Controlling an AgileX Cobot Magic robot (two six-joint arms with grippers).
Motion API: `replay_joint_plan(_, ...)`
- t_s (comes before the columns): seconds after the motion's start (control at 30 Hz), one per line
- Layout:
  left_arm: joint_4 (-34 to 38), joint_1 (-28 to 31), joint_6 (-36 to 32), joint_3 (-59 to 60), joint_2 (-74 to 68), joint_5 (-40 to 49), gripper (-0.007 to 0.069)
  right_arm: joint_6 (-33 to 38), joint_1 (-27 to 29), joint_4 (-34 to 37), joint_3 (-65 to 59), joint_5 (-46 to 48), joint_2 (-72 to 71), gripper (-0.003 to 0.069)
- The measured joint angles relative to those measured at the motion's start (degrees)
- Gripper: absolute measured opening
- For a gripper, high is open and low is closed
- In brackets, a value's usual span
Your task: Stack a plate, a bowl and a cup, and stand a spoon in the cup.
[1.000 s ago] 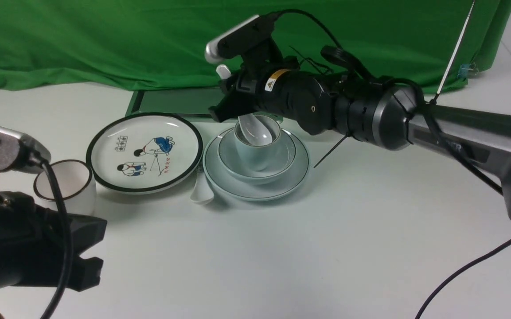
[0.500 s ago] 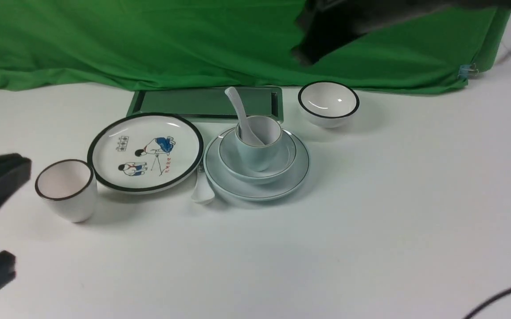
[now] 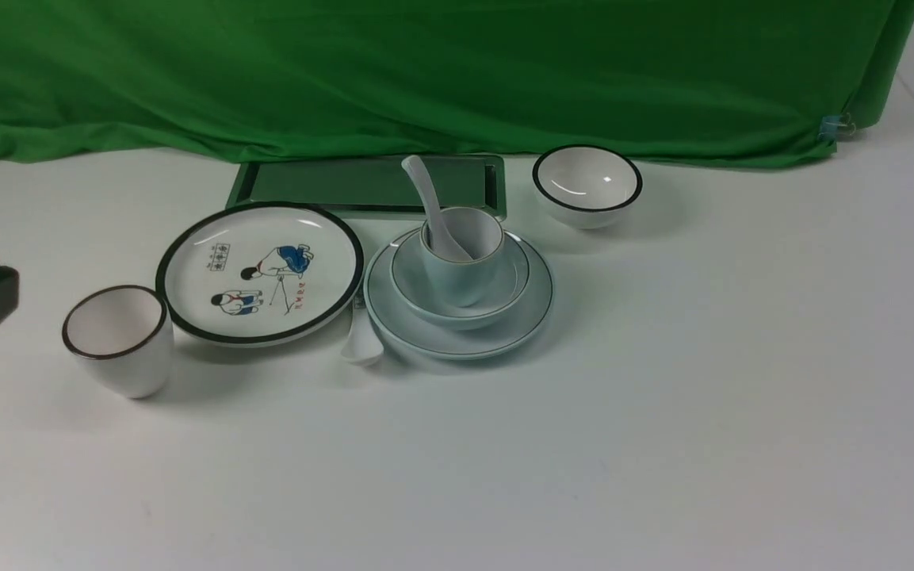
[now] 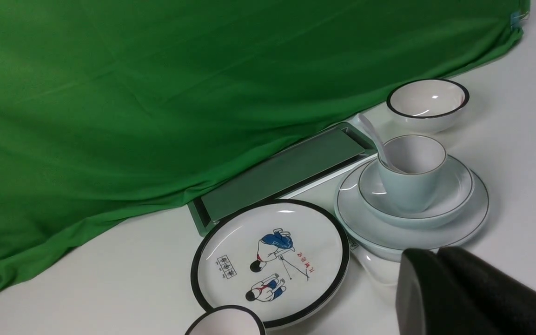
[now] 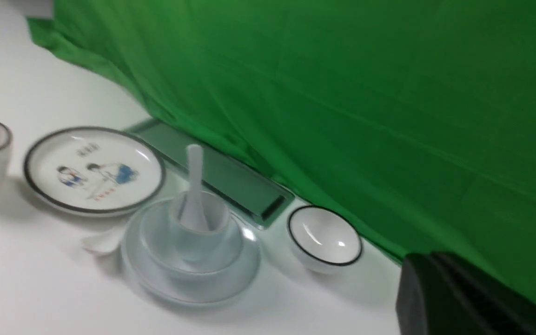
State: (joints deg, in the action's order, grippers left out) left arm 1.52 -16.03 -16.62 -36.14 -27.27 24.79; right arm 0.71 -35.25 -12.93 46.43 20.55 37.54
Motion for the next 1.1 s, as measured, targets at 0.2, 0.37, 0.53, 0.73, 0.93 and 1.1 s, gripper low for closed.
replay_joint_plan(0.2, 0.0, 0.0, 0.0, 0.0, 0.0, -0.08, -0.0031, -5.17, 0.0, 0.21, -22.24, -16.93, -13.74, 0.0011)
replay_joint_plan(0.37, 0.0, 0.0, 0.0, 0.0, 0.0, -0.08, -0.0031, -11.65, 0.0, 0.66, -32.56, -22.79, -16.43, 0.0015)
replay_joint_plan(0.53, 0.0, 0.0, 0.0, 0.0, 0.0, -0.08, -0.0031, -19.12, 0.0, 1.02, -40.74, -24.84, -16.62, 0.0042)
replay_joint_plan(0.73, -0.02, 0.0, 0.0, 0.0, 0.0, -0.08, -0.0031, -24.49, 0.0, 1.19, -45.02, -28.4, -16.87, 0.007)
replay_joint_plan(0.93, -0.25, 0.0, 0.0, 0.0, 0.0, -0.08, -0.0031, -24.18, 7.48, 4.05, -46.89, -30.71, -23.77, 0.0092)
replay_joint_plan(1.1, -0.36, 0.0, 0.0, 0.0, 0.0, -0.08, -0.0031, -17.72, 19.86, 5.11, -46.89, -27.74, -31.01, 0.0093)
